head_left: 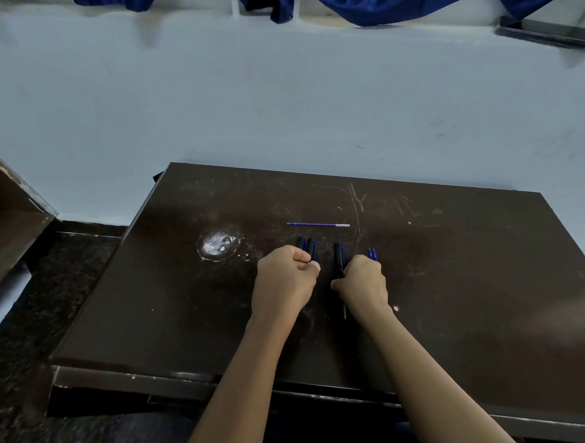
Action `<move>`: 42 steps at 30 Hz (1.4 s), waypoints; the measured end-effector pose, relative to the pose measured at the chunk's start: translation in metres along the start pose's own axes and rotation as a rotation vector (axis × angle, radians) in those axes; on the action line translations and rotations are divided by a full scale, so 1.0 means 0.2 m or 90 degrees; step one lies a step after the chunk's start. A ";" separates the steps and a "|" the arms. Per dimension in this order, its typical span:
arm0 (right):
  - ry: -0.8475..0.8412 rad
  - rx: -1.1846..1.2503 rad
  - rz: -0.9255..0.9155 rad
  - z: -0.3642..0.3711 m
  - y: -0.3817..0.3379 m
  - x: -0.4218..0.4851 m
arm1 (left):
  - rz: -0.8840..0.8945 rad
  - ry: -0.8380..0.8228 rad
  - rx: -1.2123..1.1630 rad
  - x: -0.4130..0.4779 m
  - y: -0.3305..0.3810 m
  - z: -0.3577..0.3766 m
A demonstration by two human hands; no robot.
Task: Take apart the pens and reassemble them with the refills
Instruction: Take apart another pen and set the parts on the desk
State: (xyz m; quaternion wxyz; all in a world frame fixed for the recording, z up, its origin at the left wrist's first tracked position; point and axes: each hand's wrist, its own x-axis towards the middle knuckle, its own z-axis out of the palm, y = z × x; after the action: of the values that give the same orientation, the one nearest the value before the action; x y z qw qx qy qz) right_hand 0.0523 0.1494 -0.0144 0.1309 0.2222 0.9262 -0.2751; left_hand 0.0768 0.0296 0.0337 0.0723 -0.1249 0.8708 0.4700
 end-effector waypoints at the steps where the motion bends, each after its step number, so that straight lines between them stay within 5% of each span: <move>1: -0.002 0.002 0.000 0.00 0.00 0.00 | -0.002 0.002 0.000 0.00 0.00 0.00; 17: 0.055 0.015 -0.077 -0.01 -0.04 -0.01 | -0.008 0.022 -0.001 0.00 -0.01 -0.01; 25: -0.023 0.006 -0.145 0.12 -0.07 -0.08 | -0.018 0.036 -0.013 0.01 -0.01 -0.02; 38: -0.095 -0.066 -0.095 0.13 -0.07 -0.05 | -0.020 0.038 0.001 0.01 -0.01 -0.02; 42: -0.180 0.072 0.014 0.02 -0.11 -0.02 | -0.026 0.051 0.013 0.01 0.01 -0.02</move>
State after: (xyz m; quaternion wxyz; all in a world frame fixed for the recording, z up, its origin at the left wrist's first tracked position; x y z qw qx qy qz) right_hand 0.0459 0.1296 -0.0060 0.2504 0.1984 0.8790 -0.3540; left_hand 0.0745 0.0262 0.0376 0.0480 -0.1605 0.8751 0.4540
